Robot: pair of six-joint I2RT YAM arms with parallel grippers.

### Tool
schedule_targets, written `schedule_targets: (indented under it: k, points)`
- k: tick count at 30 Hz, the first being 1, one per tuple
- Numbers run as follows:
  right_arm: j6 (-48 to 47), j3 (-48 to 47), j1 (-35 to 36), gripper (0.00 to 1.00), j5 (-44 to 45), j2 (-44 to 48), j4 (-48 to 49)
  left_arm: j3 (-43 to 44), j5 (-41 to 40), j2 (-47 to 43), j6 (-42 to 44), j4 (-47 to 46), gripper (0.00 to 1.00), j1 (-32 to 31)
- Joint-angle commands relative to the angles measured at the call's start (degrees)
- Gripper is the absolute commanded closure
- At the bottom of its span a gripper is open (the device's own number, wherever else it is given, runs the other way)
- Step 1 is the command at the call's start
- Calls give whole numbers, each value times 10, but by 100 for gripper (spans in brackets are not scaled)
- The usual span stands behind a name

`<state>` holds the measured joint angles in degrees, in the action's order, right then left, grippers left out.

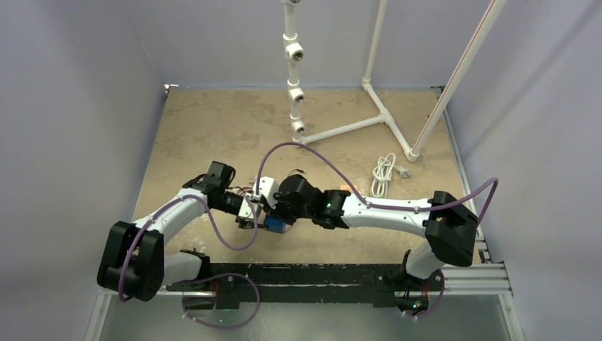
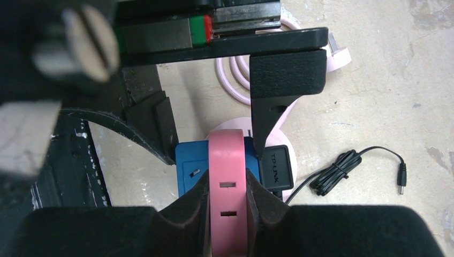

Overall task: Insert the plug
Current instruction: Insert the plug into the socket.

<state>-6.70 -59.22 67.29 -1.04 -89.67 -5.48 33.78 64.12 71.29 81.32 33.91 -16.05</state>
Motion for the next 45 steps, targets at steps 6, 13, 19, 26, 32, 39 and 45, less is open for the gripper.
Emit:
schedule_targets:
  k: [6,13,19,26,32,39,45]
  points:
    - [38,23,21,100,-120,-31,-24,-5,-77,15,-49,-120,100,-5]
    - [55,49,23,100,-122,-42,-16,-17,-87,4,-71,-145,100,-5]
    - [59,51,25,100,-129,-56,-21,-17,-88,0,-81,-154,100,-5]
    - [90,75,26,100,-123,-50,-31,-20,-93,-6,-83,-153,100,-5]
    - [116,105,25,100,-112,-23,-25,-20,-94,-8,-81,-153,100,-5]
    - [101,112,3,100,-102,10,-7,-8,-75,-13,-8,-88,100,-4]
    - [84,113,-31,100,-168,19,33,15,-59,-1,90,-4,100,-4]
